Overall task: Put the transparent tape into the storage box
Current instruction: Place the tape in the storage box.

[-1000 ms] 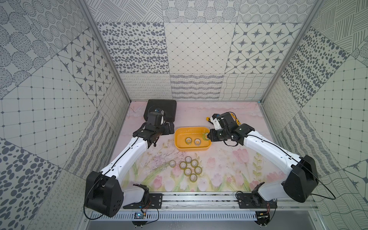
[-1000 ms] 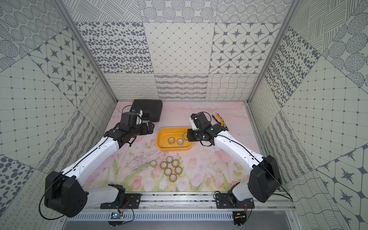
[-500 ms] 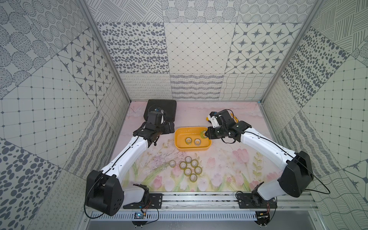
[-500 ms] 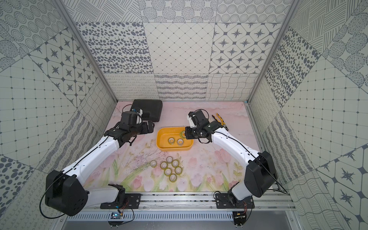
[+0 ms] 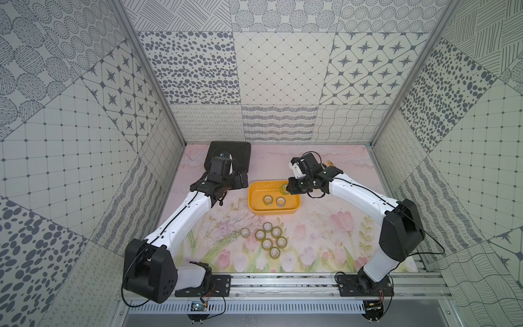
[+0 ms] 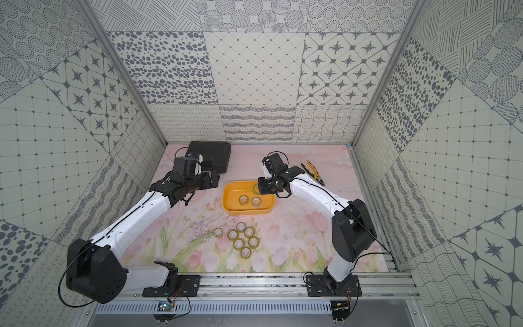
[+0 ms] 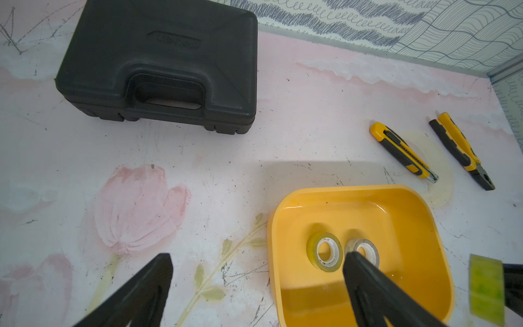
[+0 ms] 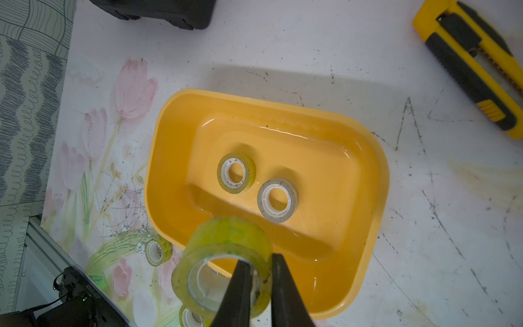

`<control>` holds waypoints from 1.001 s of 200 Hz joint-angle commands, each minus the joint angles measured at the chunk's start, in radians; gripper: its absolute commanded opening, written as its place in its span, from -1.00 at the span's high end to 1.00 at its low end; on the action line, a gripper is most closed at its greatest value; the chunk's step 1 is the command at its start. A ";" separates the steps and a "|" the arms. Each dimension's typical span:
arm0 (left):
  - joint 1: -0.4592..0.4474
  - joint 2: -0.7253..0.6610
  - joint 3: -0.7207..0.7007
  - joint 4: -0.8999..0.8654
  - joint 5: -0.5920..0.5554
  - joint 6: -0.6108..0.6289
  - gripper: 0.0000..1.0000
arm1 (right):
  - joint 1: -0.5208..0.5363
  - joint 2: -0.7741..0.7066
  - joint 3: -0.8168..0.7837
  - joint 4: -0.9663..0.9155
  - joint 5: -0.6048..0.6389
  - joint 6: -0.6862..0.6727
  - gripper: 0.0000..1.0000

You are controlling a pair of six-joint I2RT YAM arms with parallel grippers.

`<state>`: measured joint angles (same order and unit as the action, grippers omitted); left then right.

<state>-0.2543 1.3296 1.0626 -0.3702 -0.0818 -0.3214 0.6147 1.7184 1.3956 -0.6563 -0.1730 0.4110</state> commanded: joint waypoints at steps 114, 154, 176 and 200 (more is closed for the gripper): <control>-0.002 -0.014 0.014 -0.011 0.043 -0.021 -0.99 | -0.011 0.271 0.140 -0.029 0.280 -0.063 0.84; -0.002 -0.019 0.014 -0.015 0.047 -0.015 -0.99 | -0.011 0.287 0.129 -0.027 0.239 -0.047 0.31; -0.002 -0.022 -0.003 0.010 0.045 0.002 -0.99 | -0.009 0.252 0.114 -0.020 0.210 -0.022 0.15; -0.001 -0.018 -0.009 0.017 0.050 0.013 -0.99 | -0.008 0.153 0.050 0.040 0.202 -0.010 0.02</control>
<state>-0.2543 1.3151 1.0615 -0.3817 -0.0547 -0.3355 0.6052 1.9743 1.4963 -0.6716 0.0479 0.3801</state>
